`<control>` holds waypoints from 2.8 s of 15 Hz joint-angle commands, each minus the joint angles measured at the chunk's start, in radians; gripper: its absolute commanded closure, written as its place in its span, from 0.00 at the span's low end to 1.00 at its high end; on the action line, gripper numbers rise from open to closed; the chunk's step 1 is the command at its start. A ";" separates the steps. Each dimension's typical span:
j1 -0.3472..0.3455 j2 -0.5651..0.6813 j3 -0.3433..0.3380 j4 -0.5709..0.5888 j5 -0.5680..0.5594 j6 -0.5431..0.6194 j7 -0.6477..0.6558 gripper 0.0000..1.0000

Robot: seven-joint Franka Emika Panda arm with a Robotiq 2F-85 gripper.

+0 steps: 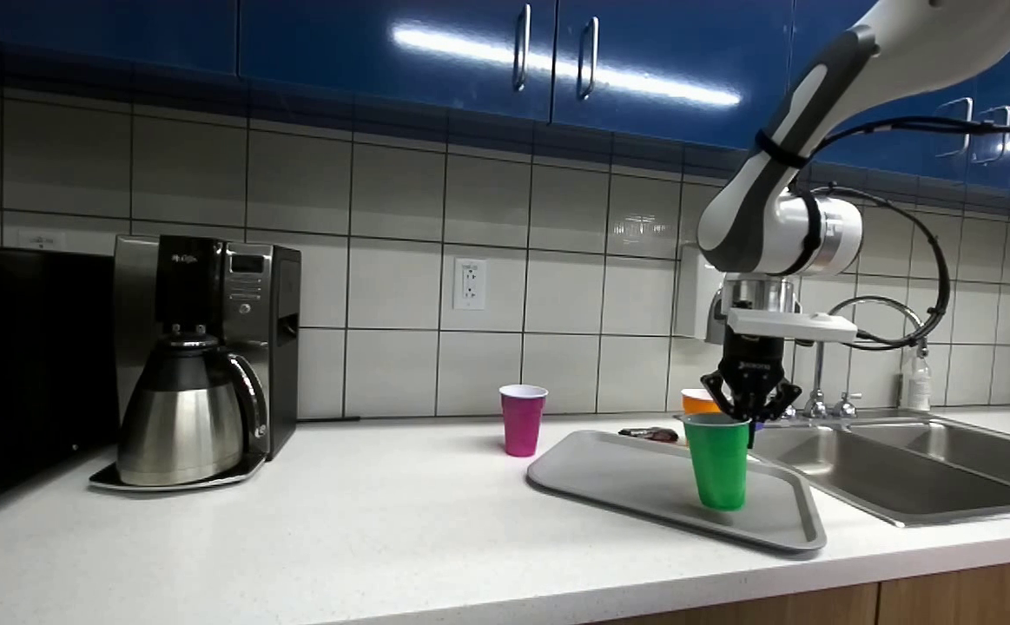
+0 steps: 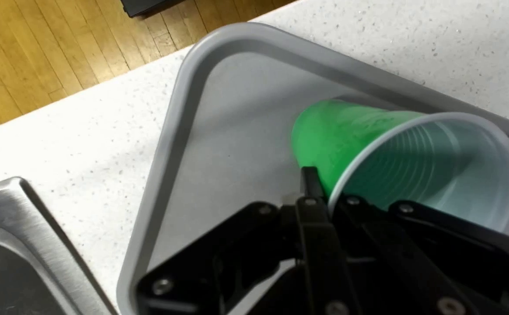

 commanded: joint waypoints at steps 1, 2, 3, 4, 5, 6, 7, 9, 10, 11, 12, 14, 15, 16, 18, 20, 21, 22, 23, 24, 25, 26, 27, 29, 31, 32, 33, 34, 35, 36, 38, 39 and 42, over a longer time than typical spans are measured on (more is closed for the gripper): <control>-0.009 0.032 -0.002 0.031 -0.001 0.002 -0.081 0.99; -0.009 0.037 -0.001 0.033 -0.002 0.003 -0.096 0.99; -0.009 0.042 -0.001 0.036 -0.001 0.004 -0.109 0.99; -0.009 0.045 -0.001 0.038 0.000 0.004 -0.119 0.99; -0.010 0.047 -0.002 0.040 0.000 0.004 -0.130 0.99; -0.010 0.049 -0.002 0.042 0.001 0.004 -0.139 0.99; -0.015 0.049 -0.006 0.045 -0.001 0.000 -0.151 0.99; -0.016 0.050 -0.010 0.047 -0.002 0.000 -0.168 0.99; -0.017 0.051 -0.012 0.048 -0.004 0.001 -0.176 0.99; -0.017 0.051 -0.015 0.049 -0.004 0.000 -0.183 0.99; -0.018 0.051 -0.017 0.049 -0.005 0.001 -0.190 0.99; -0.019 0.053 -0.021 0.049 -0.006 0.001 -0.201 0.99; -0.020 0.054 -0.023 0.048 -0.006 0.002 -0.205 0.99; -0.020 0.054 -0.023 0.047 -0.005 0.002 -0.209 0.99; -0.019 0.056 -0.023 0.046 -0.004 0.003 -0.216 0.99; -0.017 0.059 -0.021 0.044 -0.004 0.006 -0.222 0.99; -0.016 0.060 -0.019 0.043 -0.005 0.010 -0.223 0.99; -0.015 0.061 -0.018 0.042 -0.005 0.013 -0.226 0.99; -0.014 0.061 -0.017 0.041 -0.003 0.015 -0.229 0.99; -0.013 0.062 -0.016 0.041 -0.003 0.017 -0.232 0.99; -0.013 0.064 -0.015 0.040 -0.004 0.020 -0.234 0.99; -0.012 0.065 -0.015 0.040 -0.004 0.022 -0.235 0.99; -0.011 0.067 -0.014 0.040 -0.004 0.024 -0.237 0.99; -0.010 0.072 -0.012 0.039 -0.003 0.028 -0.237 0.99; -0.009 0.076 -0.010 0.038 -0.003 0.034 -0.235 0.99; -0.008 0.080 -0.010 0.038 -0.008 0.038 -0.231 0.99; -0.007 0.082 -0.010 0.038 -0.008 0.037 -0.228 0.72; -0.007 0.083 -0.009 0.038 -0.008 0.038 -0.228 0.70; -0.006 0.084 -0.009 0.039 -0.009 0.037 -0.225 0.64; -0.006 0.086 -0.008 0.039 -0.009 0.035 -0.224 0.56; -0.005 0.085 -0.006 0.038 -0.008 0.033 -0.224 0.41; -0.004 0.082 -0.005 0.037 -0.007 0.032 -0.226 0.34; -0.003 0.073 0.000 0.035 -0.005 0.024 -0.227 0.11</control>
